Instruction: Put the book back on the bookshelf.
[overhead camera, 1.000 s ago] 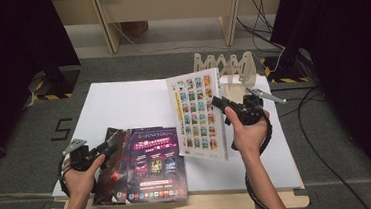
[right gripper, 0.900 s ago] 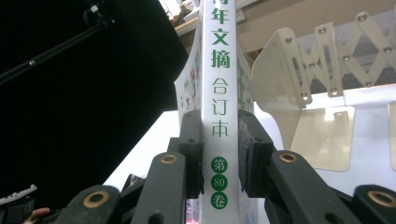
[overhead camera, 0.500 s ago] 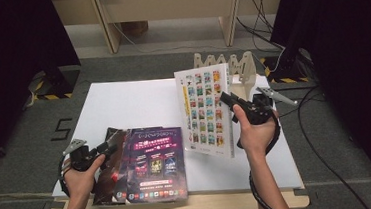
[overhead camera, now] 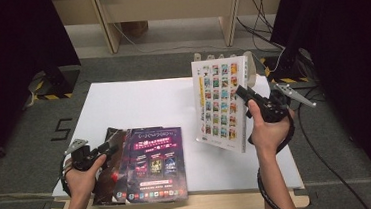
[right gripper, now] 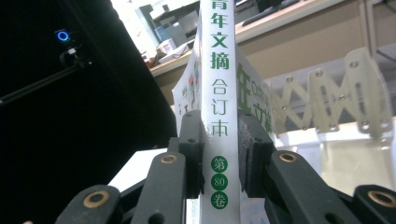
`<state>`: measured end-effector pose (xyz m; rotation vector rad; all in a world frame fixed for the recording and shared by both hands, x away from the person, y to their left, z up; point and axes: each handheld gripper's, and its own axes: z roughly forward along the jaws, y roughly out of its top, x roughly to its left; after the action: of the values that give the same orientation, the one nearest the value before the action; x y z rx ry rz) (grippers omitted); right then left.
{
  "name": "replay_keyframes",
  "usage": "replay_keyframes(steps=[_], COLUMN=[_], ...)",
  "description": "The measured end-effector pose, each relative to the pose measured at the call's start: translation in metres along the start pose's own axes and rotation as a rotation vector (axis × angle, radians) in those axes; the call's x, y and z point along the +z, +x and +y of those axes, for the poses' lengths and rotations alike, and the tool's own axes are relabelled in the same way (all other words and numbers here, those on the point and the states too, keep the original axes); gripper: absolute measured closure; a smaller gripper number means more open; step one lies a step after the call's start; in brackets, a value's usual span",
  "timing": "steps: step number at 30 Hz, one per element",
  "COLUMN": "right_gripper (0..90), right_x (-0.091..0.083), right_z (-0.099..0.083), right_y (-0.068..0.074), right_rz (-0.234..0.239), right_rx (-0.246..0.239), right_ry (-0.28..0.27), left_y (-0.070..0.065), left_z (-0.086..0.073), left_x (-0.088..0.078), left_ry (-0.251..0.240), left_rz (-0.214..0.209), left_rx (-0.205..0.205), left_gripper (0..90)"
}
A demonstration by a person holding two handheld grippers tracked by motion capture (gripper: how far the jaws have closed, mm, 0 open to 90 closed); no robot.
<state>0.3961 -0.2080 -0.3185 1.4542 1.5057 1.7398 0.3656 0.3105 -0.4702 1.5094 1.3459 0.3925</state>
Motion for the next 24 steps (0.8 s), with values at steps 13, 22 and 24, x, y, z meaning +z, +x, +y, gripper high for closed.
replay_keyframes(steps=[13,22,24], right_gripper=[75.0,75.0,75.0], right_x=[-0.006,-0.01,-0.01], right_z=[0.018,0.023,0.024], right_y=[-0.008,-0.018,-0.019], right_rz=[-0.067,-0.116,-0.129], right_rx=[-0.022,-0.024,-0.029], right_ry=[-0.084,-0.114,-0.117], left_y=[0.003,0.005,0.005], left_z=[0.0,-0.002,-0.003], left_x=[0.0,0.001,0.002], left_ry=[0.001,0.006,0.008], left_rz=[0.005,0.005,0.005], left_rx=[-0.003,-0.008,-0.008], left_gripper=[48.7,48.6,48.6])
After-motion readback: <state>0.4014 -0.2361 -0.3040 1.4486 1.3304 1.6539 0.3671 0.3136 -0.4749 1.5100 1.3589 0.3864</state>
